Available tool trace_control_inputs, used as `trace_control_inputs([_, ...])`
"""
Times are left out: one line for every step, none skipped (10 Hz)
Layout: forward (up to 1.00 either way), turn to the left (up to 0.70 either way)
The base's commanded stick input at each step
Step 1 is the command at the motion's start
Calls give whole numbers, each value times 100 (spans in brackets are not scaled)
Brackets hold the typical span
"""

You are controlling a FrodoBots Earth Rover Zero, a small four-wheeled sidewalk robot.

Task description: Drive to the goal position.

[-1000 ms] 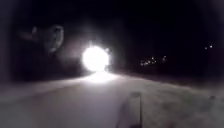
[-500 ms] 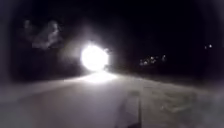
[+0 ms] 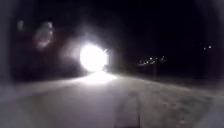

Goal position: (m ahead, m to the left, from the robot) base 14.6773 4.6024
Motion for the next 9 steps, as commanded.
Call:
trace_control_inputs([100, 0])
trace_control_inputs([100, 0])
trace_control_inputs([100, 0])
trace_control_inputs([100, 0])
trace_control_inputs([100, 0])
trace_control_inputs([100, 0])
trace_control_inputs([100, 0])
trace_control_inputs([100, 0])
trace_control_inputs([100, 0])
